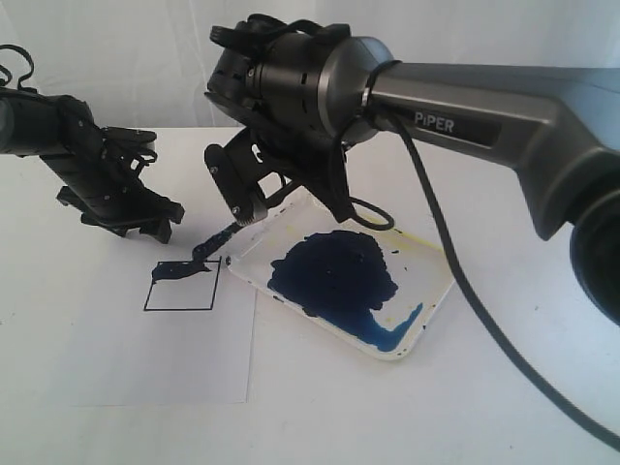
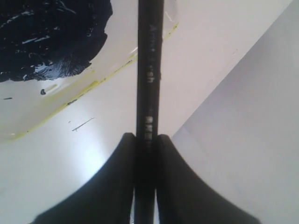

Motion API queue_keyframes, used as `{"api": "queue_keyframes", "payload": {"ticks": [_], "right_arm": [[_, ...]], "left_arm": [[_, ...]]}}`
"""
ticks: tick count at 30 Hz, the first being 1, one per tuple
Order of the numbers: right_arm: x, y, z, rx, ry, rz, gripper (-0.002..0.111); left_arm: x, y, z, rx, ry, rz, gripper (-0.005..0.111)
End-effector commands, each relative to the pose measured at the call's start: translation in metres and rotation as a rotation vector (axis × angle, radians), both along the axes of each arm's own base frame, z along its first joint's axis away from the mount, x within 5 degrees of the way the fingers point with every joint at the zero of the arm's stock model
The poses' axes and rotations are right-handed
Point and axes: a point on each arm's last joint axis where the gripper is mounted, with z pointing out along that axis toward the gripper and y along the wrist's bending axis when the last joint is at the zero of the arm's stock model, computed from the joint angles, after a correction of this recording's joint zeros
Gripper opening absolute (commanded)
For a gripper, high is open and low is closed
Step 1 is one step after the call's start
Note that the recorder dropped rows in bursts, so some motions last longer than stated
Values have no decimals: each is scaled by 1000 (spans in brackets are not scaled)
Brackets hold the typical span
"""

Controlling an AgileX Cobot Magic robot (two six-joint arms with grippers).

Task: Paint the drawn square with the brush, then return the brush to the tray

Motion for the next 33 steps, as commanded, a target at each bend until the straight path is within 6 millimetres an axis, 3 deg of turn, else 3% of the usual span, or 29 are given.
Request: {"api": "queue_keyframes", "payload": {"ticks": [1, 33], "right_arm": [[0, -1, 9, -45, -21, 50, 0], [7, 1, -8, -120, -38, 84, 0]], "left_arm": [[-3, -2, -3, 0, 35, 0, 70], [-2, -2, -3, 0, 33, -2, 70]]}}
